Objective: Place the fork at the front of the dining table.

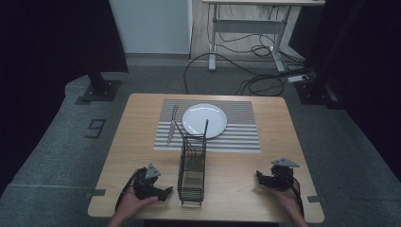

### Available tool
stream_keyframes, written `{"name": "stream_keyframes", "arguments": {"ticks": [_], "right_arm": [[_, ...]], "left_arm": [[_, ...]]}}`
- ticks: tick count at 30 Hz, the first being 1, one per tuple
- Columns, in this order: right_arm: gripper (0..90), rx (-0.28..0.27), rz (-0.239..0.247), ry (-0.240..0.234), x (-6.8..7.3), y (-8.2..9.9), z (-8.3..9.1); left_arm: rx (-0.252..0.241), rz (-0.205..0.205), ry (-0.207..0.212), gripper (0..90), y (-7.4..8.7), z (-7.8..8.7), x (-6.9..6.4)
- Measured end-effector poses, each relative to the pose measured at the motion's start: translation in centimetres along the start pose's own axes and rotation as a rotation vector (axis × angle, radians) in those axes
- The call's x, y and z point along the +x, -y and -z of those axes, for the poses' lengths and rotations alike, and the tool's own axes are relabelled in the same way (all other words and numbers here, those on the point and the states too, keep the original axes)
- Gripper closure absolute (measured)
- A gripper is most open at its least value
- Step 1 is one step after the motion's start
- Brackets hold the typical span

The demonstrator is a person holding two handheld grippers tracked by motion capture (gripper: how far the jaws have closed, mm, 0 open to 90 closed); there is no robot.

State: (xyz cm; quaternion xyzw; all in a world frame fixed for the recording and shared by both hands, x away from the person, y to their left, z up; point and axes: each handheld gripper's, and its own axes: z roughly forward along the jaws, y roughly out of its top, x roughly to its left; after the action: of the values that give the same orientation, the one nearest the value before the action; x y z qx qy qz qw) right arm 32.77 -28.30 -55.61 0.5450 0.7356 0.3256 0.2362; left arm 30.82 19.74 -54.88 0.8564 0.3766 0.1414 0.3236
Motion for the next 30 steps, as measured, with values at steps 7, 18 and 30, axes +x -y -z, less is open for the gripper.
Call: {"name": "stream_keyframes", "arguments": {"ticks": [7,18,30], "right_arm": [[12.7,-0.005,0.006,-0.004,0.3,0.2,0.3],[13.3,-0.013,-0.036,-0.022,0.1,-0.1,0.1],[17.1,-0.124,-0.046,-0.097,1.4,-3.2,2.5]], "left_arm": [[0.0,0.001,0.0,0.0,0.0,0.0,0.0],[-0.007,0.01,-0.007,2.3,0.2,0.2,-0.1],[-0.007,0.012,-0.009,2.4,0.2,0.3,-0.1]]}}
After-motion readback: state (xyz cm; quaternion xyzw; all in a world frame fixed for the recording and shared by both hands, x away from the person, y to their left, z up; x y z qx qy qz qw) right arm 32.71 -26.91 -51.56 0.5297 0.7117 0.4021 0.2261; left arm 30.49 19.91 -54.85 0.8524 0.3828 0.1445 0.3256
